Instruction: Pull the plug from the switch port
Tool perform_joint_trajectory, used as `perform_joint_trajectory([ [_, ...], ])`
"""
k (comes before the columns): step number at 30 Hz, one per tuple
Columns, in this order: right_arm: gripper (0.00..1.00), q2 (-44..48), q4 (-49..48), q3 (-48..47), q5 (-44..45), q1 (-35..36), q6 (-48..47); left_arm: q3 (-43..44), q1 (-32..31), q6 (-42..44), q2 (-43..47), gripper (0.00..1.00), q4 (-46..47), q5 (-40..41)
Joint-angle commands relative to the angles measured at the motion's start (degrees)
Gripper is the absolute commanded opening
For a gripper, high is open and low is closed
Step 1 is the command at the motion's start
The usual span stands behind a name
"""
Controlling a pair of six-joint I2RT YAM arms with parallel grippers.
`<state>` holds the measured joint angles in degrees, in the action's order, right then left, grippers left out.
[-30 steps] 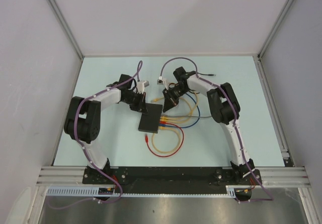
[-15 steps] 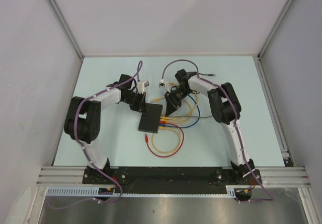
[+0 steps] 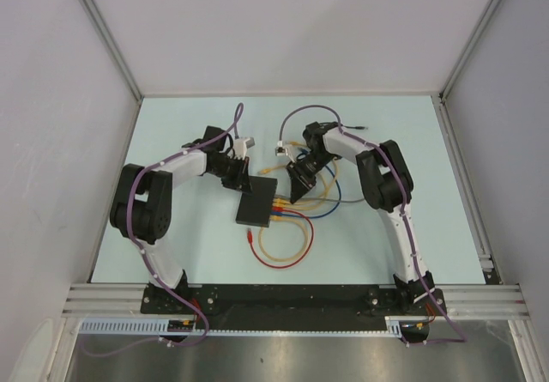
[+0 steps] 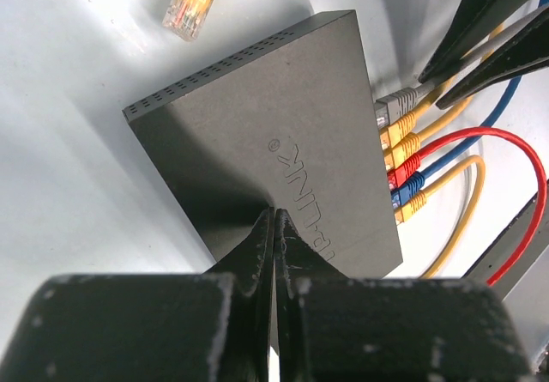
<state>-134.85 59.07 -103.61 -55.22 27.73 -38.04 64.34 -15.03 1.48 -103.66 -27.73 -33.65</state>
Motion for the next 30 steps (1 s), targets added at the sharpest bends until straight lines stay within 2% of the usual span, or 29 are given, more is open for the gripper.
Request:
perform_joint_trajectory([
  [1, 0.26, 0.11, 3.51, -1.94, 0.29, -1.01, -1.34, -0.53, -0.71, 1.51, -2.69, 0.0, -0.31, 4.64],
  [5, 0.24, 0.29, 3.33, -2.29, 0.99, -2.06, -1.07, -0.88, -0.71, 1.43, -2.6, 0.0, -0.05, 4.64],
  [9, 0.06, 0.37, 3.51, -2.3, 1.43, -3.29, -1.68, -0.62, -0.88, 1.43, -3.04, 0.0, 0.04, 4.64],
  [12, 0.0, 1.34, 4.12, -2.3, 2.39, -3.91, -2.73, -0.18, -1.06, 1.43, -3.13, 0.0, -0.05, 4.64],
  [17, 0.0, 5.9, 5.44, -2.29, 4.68, -7.06, -3.97, 0.0, -1.15, 1.08, -3.31, 0.0, -0.14, 4.3],
  [19, 0.0, 10.81, 5.62, -2.65, 4.68, -8.21, -3.71, 0.17, -1.15, 0.99, -3.22, 0.0, -0.05, 4.03],
  [25, 0.0, 18.21, 9.57, -13.18, 5.81, -15.59, 0.15, 2.28, -1.23, 0.72, -3.48, 0.0, -1.1, 3.68],
  [28, 0.0, 19.09, 6.69, -15.39, 12.21, -19.53, 3.31, 3.86, -1.23, 0.9, -3.66, 0.0, -1.98, 4.38],
  [30, 0.0, 19.53, 0.37, -14.69, 15.74, -21.65, 7.09, 4.39, -1.32, 0.02, -3.75, 0.0, -1.81, 3.68],
])
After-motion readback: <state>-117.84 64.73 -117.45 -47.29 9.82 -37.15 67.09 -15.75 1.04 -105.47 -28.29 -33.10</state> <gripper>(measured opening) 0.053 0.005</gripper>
